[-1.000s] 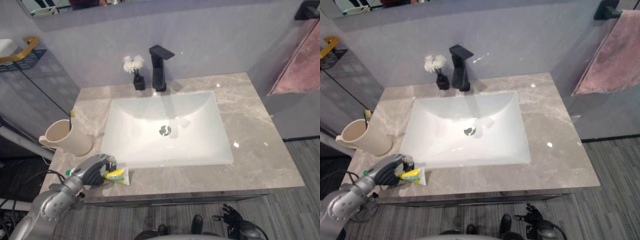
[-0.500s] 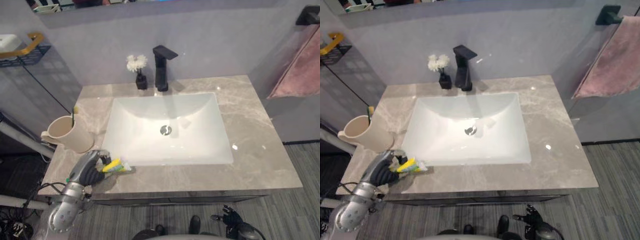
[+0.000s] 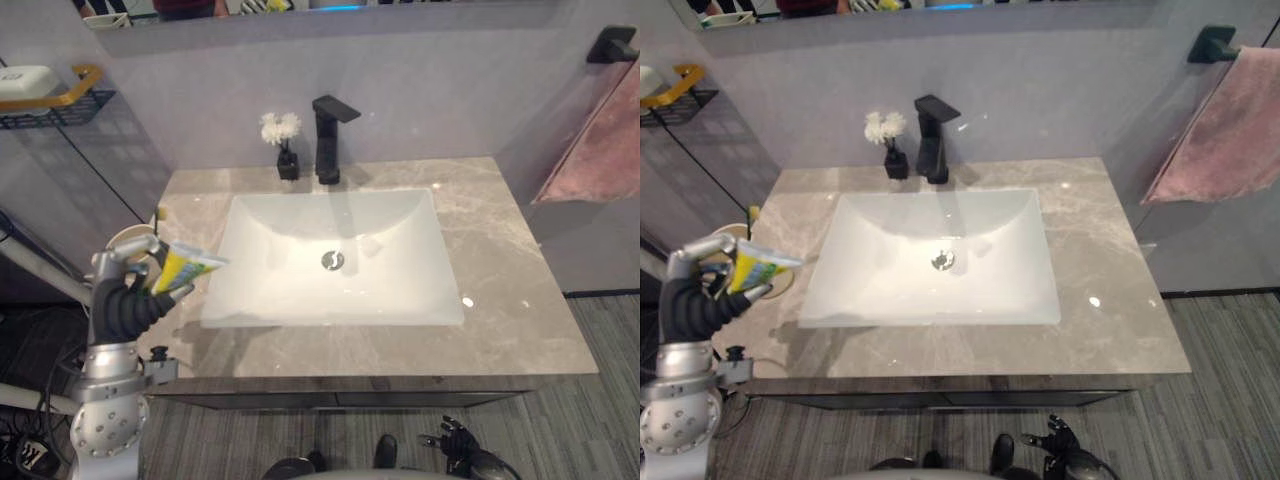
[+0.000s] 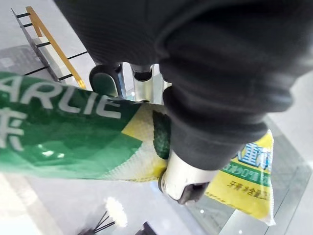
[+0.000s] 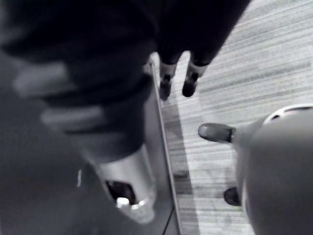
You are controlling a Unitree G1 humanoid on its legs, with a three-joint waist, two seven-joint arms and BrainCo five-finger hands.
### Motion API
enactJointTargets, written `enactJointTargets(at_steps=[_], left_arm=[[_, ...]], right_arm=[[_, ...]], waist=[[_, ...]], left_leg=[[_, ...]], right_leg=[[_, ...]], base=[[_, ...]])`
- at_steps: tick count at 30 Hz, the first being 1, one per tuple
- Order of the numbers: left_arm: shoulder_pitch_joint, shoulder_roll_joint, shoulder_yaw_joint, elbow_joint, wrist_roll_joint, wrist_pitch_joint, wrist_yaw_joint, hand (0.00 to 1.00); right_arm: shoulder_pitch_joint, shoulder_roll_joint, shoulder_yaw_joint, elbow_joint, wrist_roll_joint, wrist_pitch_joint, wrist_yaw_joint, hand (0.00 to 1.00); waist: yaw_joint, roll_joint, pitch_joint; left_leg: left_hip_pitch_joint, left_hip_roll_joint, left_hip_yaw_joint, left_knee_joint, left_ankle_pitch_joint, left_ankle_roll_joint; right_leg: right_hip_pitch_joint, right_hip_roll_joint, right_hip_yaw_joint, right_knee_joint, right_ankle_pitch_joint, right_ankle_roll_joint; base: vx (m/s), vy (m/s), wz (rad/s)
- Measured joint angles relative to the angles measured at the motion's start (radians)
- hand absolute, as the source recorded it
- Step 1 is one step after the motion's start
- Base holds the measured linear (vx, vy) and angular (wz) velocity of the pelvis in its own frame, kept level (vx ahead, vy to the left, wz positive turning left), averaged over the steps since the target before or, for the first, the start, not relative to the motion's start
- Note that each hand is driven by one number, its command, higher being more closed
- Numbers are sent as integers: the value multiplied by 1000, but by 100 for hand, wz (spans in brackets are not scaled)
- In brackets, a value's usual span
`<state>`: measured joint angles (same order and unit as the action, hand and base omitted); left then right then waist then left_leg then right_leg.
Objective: Organize washtable
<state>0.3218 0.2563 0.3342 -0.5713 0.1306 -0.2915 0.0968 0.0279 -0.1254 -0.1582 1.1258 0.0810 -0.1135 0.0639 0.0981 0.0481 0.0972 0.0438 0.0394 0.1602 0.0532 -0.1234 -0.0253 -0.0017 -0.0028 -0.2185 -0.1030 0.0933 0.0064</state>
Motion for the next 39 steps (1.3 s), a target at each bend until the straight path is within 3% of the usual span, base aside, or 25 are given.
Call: enactJointTargets(at_steps=[6, 11, 17, 19, 28, 39], left_arm=[[-76, -23, 32, -32, -123, -24, 46, 100], [-121, -53, 52, -50, -151, -42, 85, 100], [-217, -56, 159, -24, -157, -50, 208, 100], [-261, -56, 200, 30, -157, -52, 262, 100], [-366, -54, 269, 246, -169, -39, 372, 100], [-508, -37, 274, 397, -278, -28, 435, 100]], right_arm=[[-2, 0, 0, 29, 0, -7, -5, 0], [-2, 1, 0, 37, 1, -12, -22, 0], [-2, 1, 0, 37, 0, -16, -40, 0], [-1, 1, 0, 37, 0, -16, -40, 0], [2, 1, 0, 36, -1, -15, -45, 0], [2, 4, 0, 36, -3, -13, -73, 0]], waist=[[0, -10, -6], [-3, -13, -8], [-2, -19, -12], [-2, -22, -15], [-3, -30, -24], [-6, -33, -42]], left_leg=[[1, 2, 5, 4, 0, 0], [1, 2, 7, 10, 0, 0], [1, 3, 6, 16, 0, 0], [2, 4, 6, 16, 0, 0], [1, 4, 7, 17, 0, 0], [3, 2, 33, 25, 1, 0]], right_leg=[[1, 1, 4, 0, 4, -2], [2, 1, 5, 0, 7, -3], [7, 2, 3, -1, 9, -6], [10, 2, 3, -1, 10, -6], [8, 2, 5, -1, 16, -9], [-7, 2, 31, -1, 27, -8]], base=[[-16, -7, -2], [0, 0, 0], [0, 0, 0], [0, 0, 0], [0, 0, 0], [-2, 2, -7]])
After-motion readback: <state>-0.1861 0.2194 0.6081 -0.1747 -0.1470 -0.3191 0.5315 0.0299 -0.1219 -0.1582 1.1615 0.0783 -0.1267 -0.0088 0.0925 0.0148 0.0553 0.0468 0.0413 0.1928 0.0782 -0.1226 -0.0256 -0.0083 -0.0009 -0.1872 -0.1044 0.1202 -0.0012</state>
